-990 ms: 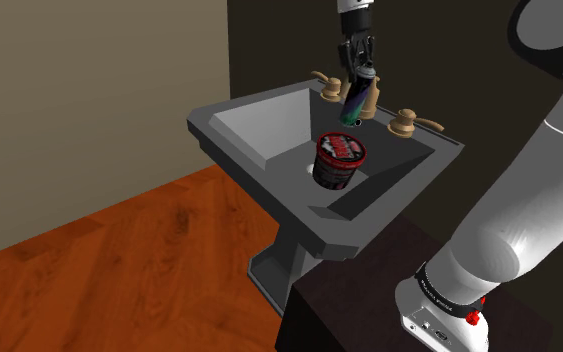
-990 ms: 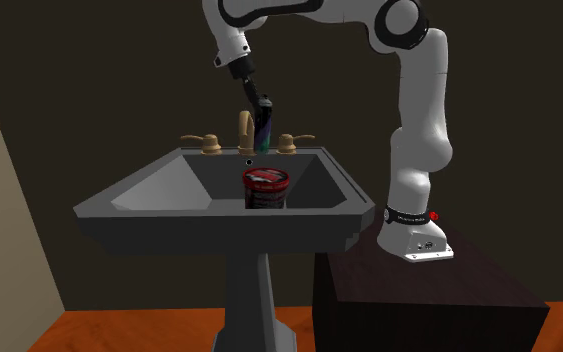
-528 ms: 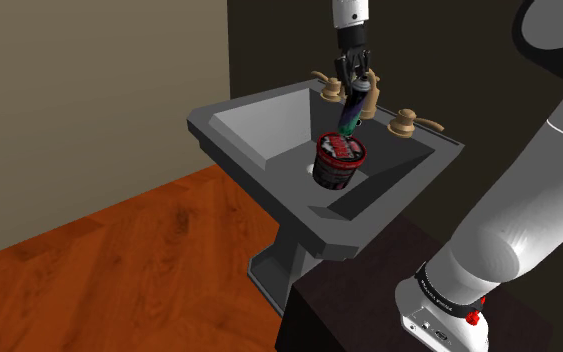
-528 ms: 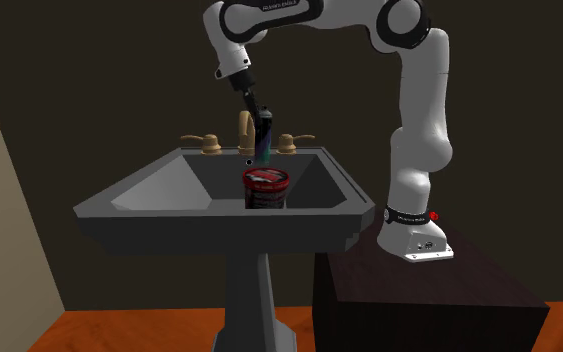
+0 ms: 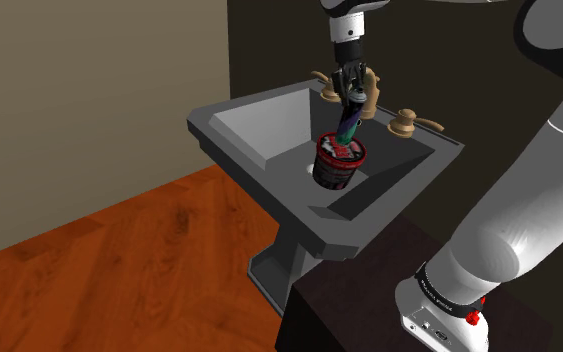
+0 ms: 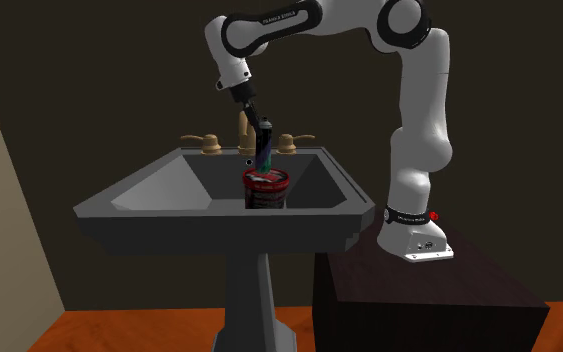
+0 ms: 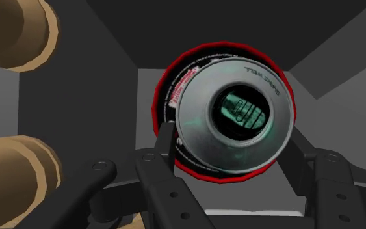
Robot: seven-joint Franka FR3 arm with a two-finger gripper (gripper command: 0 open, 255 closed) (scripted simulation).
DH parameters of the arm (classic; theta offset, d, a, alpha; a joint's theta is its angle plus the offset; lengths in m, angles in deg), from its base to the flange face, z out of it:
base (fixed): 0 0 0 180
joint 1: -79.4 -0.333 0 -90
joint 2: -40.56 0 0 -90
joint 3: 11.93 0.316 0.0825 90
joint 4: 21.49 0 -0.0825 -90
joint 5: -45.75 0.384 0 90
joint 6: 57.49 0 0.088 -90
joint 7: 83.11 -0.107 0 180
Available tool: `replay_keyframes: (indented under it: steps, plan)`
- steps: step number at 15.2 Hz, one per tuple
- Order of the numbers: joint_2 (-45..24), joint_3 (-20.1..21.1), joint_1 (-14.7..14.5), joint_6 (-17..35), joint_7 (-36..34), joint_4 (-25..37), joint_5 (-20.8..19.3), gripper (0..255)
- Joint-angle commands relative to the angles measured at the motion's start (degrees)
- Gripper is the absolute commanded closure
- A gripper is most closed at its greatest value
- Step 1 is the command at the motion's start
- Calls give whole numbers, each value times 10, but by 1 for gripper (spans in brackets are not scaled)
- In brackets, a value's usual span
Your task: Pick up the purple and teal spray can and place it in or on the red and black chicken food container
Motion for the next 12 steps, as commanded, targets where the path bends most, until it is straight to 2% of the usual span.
replay_keyframes:
  steps: [1,5,6,11,12]
  plan:
    - [-1,0,0,2,0,-1,0,255]
    - [-1,0,0,2,0,-1,0,255]
    - [-1,0,0,2,0,-1,0,0]
    - [-1,0,0,2,0,-1,0,0]
    - [-9,1,-1,-18,0,27,1,0]
